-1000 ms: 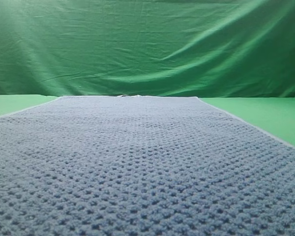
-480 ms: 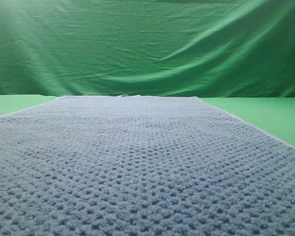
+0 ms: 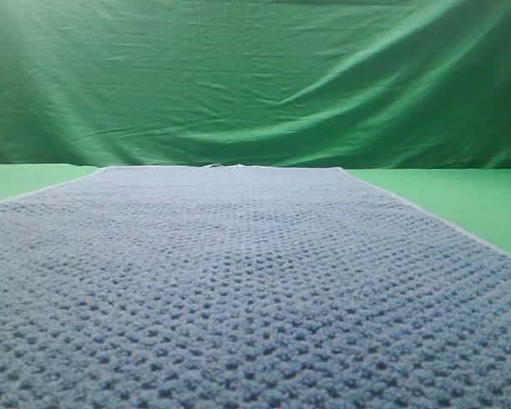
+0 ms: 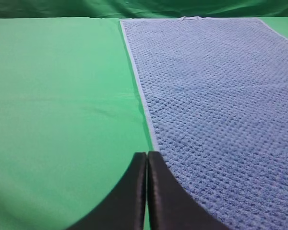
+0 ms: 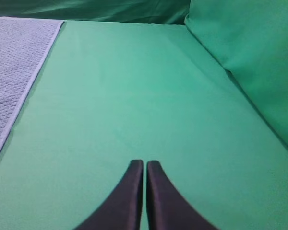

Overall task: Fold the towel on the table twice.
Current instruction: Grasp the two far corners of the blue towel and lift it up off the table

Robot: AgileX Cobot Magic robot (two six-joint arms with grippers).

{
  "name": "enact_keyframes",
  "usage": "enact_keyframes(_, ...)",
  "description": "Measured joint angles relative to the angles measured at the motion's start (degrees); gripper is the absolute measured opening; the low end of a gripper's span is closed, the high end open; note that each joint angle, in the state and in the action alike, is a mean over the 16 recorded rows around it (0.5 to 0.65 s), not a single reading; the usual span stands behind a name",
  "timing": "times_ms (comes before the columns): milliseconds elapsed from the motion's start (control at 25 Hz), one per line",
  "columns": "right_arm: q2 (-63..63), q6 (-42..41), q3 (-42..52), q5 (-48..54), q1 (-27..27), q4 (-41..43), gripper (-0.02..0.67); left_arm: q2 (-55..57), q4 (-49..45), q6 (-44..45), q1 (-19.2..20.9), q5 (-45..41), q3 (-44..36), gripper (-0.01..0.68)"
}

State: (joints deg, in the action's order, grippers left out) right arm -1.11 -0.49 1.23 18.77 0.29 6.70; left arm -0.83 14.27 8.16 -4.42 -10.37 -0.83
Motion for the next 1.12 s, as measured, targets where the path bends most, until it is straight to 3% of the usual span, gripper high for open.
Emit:
enact_keyframes(320,0.0,0.8,0.3,-12.2,0.0,-0.3,0.0,0.0,3.6,-0.4,0.0,13.8,0.2,0.0)
enact_keyframes(520,0.3,2.6,-1.8,-16.9,0.0,-0.4,0.0,0.5,4.7,-1.0,0.0,15.1,2.4,0.0)
enact_keyframes(880,7.5,6.1,-14.5,-8.7,0.2,-0.9,0.0,7.0,5.0,-1.9,0.0,6.9,13.1,0.0)
enact_keyframes(1120,15.4,6.8,-23.8,-0.7,1.3,-1.8,0.0,12.1,5.0,-2.0,0.0,6.1,19.6,0.0)
